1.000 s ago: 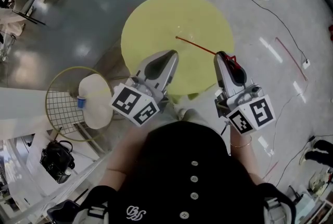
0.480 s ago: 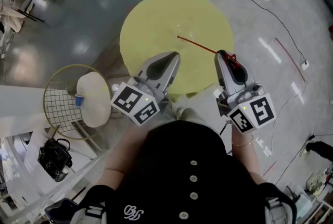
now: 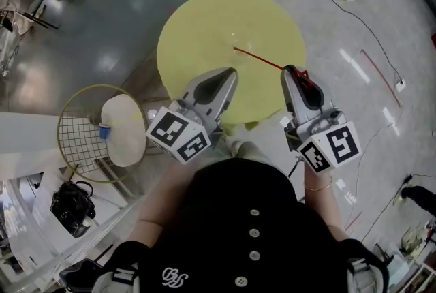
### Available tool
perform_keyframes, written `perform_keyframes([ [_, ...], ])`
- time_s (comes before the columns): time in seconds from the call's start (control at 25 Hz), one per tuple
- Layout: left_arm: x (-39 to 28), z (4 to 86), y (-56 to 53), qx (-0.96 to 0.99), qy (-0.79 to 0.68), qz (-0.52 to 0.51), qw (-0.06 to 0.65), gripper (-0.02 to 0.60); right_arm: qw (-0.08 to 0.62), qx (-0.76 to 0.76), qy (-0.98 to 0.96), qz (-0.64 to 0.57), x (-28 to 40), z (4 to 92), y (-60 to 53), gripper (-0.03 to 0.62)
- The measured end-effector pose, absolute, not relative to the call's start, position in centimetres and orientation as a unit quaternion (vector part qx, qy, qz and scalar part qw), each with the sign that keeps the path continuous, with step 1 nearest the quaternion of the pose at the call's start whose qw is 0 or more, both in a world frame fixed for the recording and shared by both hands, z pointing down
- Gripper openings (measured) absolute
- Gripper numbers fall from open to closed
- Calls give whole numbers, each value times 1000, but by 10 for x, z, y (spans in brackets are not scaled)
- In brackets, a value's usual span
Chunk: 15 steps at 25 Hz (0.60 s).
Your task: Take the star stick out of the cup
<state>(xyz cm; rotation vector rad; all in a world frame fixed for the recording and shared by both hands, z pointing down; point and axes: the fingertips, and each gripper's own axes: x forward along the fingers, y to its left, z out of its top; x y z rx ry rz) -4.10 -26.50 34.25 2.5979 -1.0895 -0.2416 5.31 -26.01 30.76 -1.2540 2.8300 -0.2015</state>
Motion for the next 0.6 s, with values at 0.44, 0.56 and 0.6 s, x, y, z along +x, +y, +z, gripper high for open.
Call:
perform_keyframes([
  [0.44, -42, 343, -267, 902, -387, -94, 166, 12, 2, -404, 913, -63, 52, 312, -263, 14],
  [0.56, -43, 346, -266, 901, -389, -90, 171, 12, -1, -405, 912, -64, 54, 313, -261, 14],
  [0.6, -43, 347, -265, 901, -389, -88, 172, 12, -2, -406, 912, -65, 55, 314, -261, 14],
])
